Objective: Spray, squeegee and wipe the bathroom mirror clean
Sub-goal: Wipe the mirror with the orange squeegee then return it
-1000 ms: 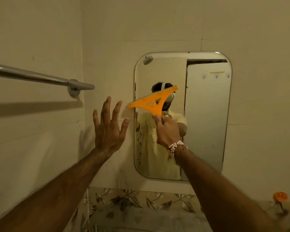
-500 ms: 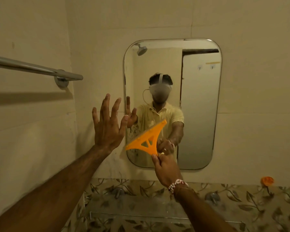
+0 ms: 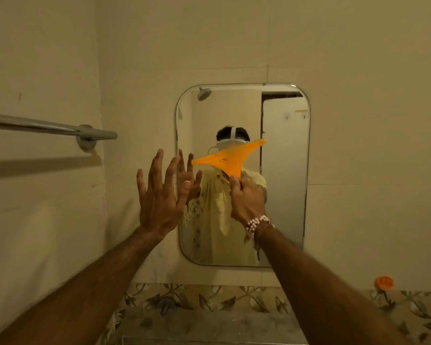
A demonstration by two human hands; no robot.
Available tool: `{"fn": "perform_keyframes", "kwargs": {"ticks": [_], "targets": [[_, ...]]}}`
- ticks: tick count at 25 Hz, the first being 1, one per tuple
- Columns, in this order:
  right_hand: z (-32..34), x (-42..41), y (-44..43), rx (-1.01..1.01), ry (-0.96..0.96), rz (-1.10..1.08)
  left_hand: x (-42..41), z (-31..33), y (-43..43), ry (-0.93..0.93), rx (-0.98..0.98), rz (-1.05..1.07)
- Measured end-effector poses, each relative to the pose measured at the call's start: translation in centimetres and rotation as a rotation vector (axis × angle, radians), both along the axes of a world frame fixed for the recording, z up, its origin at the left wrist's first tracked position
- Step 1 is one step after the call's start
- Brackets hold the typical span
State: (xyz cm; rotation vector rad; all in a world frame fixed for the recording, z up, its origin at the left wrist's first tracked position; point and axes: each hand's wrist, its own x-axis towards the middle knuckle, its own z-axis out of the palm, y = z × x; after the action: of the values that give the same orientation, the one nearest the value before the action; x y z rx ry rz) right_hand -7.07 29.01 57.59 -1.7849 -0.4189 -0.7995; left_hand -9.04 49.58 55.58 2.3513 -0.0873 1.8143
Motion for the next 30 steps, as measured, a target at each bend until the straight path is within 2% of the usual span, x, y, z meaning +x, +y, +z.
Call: {"fn": "perform_keyframes", "kwargs": {"ticks": [4,8,11,13,16,19,25,27,30], "targets": [[-2.3,0.3,-0.5,-0.012,0.054,-0.027,0.5,-0.8,-0.5,0.012,0.002,-0.030],[-10.3,-0.6,-1.8,0.036,0.183,0.028,1.0,-1.5,-1.5,0.033,0.011,-0.051],[-16.5,-1.4,-2.8,-0.013,0.258,-0.004,1.4,-2.0,-2.2,0.046,0.017,-0.057],[-18.4,-2.0,-3.0,-0.052,0.307,-0.045,1.5,-2.2,-2.6,0.039,0.015,-0.066],[-17.1,-2.9,-3.0,0.033,0.283,-0.014,1.4,-2.0,-3.4,0.019,0.016,-0.103],[-12.6,-2.8,-3.2,0.167,0.175,0.035,1.5,-1.1,-4.1,0.006,0.012,-0.143],[-1.5,1.6,-4.8,0.192,0.032,-0.111,2.1,-1.0,-5.0,-0.014,0.020,-0.157],[-1.5,1.8,-5.7,0.168,0.074,-0.148,2.4,-1.4,-4.9,-0.016,0.028,-0.151],[-5.4,0.5,-6.5,0.137,0.139,-0.145,2.9,-1.9,-4.6,-0.006,0.021,-0.135]]}}
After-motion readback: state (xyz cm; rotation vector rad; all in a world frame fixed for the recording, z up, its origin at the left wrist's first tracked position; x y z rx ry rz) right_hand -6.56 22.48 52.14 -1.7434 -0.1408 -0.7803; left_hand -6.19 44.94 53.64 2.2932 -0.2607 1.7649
